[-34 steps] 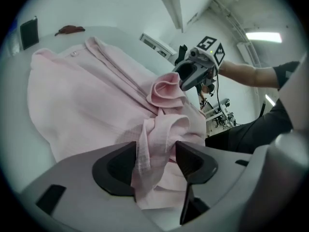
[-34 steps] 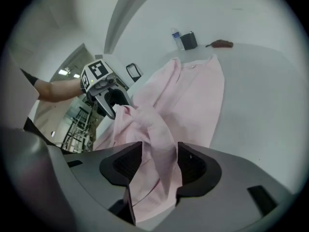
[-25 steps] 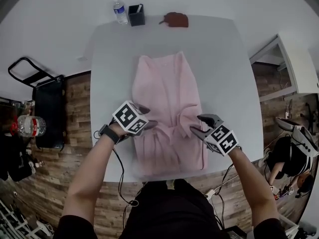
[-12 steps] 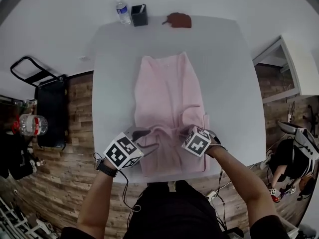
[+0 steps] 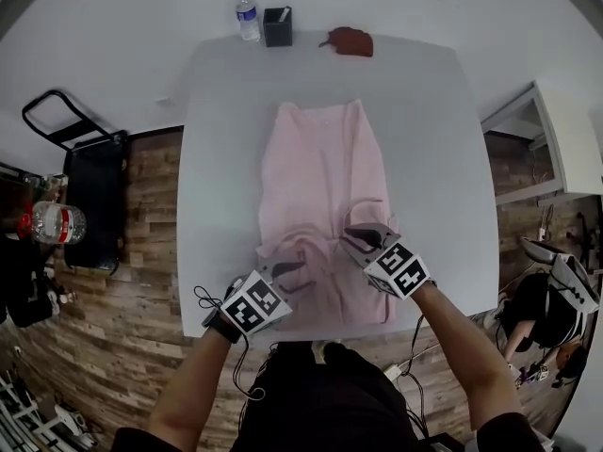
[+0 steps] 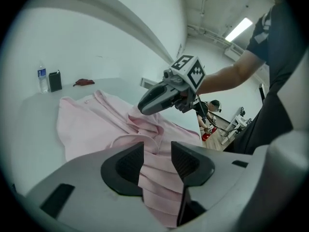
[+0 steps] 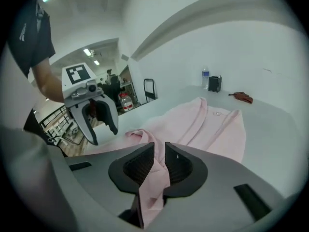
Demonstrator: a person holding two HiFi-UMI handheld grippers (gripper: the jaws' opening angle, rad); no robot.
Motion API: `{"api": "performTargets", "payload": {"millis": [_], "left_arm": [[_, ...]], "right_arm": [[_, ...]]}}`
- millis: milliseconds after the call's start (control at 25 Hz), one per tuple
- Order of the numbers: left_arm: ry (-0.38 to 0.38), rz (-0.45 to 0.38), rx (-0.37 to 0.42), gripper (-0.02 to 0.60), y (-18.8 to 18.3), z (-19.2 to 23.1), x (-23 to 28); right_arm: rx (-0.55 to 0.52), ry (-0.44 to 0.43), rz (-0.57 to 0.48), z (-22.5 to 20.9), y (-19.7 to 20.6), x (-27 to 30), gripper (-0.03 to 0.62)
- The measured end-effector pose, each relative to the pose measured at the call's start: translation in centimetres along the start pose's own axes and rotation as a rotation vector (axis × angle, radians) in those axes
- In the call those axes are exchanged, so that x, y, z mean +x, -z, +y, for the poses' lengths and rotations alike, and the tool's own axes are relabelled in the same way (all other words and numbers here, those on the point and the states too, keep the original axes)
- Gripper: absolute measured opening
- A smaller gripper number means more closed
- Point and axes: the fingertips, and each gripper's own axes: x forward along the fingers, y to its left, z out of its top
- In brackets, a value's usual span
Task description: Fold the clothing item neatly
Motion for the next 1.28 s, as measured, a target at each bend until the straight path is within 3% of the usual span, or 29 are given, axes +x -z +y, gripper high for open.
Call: {"api": "performTargets", "payload": {"millis": [120, 320, 560, 600, 760, 880, 1040, 1280], "left_arm": [[-0.015, -0.014, 0.040, 0.179, 0.4, -0.6, 0.0], [-0.071, -0.017, 0.106, 0.181, 2.5, -3.2, -0.6], [-0.177, -0.111, 0.089, 0.179, 2.6, -6.5, -0.6], [-0.201, -0.143, 0.079, 0.172, 1.9, -7.1, -0.8], [-0.338, -0.297, 0.027, 0.035, -1.1, -9.9, -1.8], [-0.423, -0.351, 0.024, 0.020, -1.3, -12.2, -1.9], [-0.473, -0.280, 0.077, 0.027, 2.0, -13.4, -1.1], [-0.562, -0.040, 0.297, 0.169, 8.7, -11.3, 0.2]], "right_arm": [[0.023, -0.005, -0.036, 0.9, 1.1, -2.3, 0.078], [-0.022, -0.032, -0.005, 4.3, 5.3, -5.6, 0.092], [-0.018, -0.022, -0.078, 7.5, 6.5, -8.5, 0.092], [-0.005, -0.016, -0.114, 8.1, 5.8, -9.2, 0.092], [0.022, 0.026, -0.239, 10.8, 4.3, -11.8, 0.091], [-0.057, 0.077, -0.237, 12.7, 5.8, -12.4, 0.091], [-0.180, 0.103, -0.153, 14.2, 10.1, -12.1, 0.092], [-0.335, 0.148, -0.026, 13.9, 14.8, -10.5, 0.126]]}}
